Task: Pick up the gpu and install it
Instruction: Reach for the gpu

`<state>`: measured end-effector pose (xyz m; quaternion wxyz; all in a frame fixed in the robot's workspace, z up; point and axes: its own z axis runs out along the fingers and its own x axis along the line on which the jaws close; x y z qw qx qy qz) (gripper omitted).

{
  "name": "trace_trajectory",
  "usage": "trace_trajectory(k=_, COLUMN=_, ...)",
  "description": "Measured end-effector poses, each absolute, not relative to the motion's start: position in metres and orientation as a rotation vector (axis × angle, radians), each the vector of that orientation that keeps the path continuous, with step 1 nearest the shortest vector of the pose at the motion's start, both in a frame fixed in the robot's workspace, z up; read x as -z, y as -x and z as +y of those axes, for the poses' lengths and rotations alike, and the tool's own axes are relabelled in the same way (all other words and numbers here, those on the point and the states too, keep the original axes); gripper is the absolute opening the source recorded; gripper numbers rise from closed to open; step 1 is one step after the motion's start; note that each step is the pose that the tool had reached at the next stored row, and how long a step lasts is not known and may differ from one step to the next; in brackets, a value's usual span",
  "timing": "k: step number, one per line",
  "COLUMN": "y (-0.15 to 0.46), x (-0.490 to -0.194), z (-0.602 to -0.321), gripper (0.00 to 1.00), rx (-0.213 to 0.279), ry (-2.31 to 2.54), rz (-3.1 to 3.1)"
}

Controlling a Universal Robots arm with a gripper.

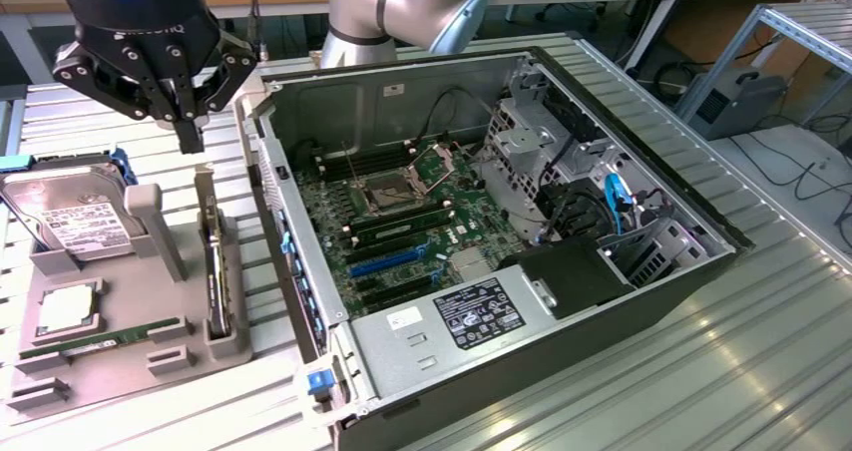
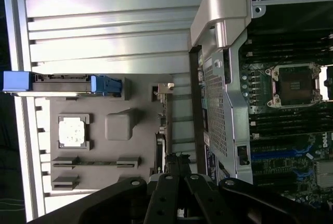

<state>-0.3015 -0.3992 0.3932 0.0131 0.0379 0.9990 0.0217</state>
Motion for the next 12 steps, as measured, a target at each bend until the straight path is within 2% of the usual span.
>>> trace_trajectory(k=12, y=0.3051, x=-0.3932, z=-0.4065, gripper=0.11, rx=-0.068, ry=-0.118, rz=3.112)
